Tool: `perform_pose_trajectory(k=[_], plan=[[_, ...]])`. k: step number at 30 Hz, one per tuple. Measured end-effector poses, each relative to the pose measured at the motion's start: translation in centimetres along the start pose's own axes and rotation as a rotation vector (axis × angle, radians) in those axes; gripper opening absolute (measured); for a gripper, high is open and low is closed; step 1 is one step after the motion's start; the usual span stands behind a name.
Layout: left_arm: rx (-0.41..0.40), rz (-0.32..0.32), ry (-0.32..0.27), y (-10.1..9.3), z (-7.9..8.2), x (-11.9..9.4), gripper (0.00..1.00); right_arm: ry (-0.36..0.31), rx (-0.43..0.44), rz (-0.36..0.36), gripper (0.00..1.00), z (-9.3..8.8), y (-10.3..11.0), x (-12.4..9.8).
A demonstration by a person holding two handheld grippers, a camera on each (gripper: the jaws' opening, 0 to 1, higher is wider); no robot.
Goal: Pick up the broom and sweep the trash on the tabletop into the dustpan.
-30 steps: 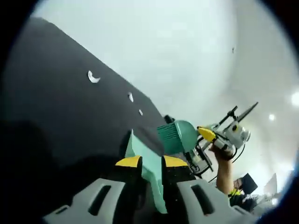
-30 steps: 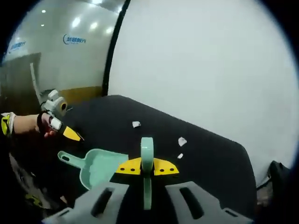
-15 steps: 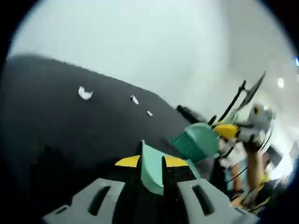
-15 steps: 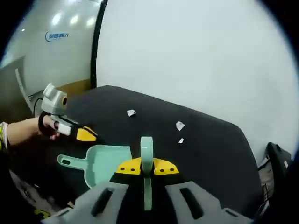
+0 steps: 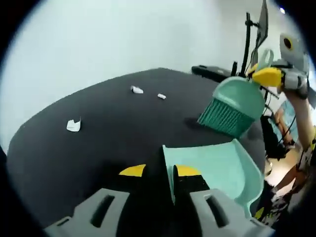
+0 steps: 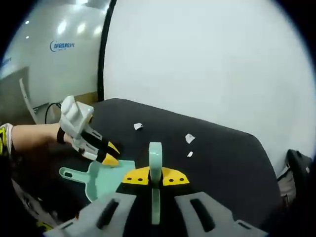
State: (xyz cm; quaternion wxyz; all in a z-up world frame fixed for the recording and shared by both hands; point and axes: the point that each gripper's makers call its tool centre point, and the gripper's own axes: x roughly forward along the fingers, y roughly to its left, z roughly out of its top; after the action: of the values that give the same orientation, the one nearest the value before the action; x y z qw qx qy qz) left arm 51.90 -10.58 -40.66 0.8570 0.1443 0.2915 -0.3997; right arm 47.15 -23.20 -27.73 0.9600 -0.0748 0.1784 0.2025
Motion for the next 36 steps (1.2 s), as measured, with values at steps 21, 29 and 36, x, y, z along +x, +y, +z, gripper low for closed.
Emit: perform_pose_trajectory(k=[21, 29, 36], plan=[[-0.230, 0.343, -0.025, 9.0, -3.5, -5.2, 0.04, -0.032, -0.038, 0.029, 0.04, 0.9, 0.6, 1.0], [-0.332, 0.359, -0.051, 10.5, -5.9, -7.5, 0.06, -0.006, -0.114, 0.108, 0.04, 1.3, 1.4, 2.8], [-0.341, 0.321, -0.071, 9.3, -6.5, -8.4, 0.15, 0.003, -0.107, 0.125, 0.04, 0.7, 1.6, 3.4]])
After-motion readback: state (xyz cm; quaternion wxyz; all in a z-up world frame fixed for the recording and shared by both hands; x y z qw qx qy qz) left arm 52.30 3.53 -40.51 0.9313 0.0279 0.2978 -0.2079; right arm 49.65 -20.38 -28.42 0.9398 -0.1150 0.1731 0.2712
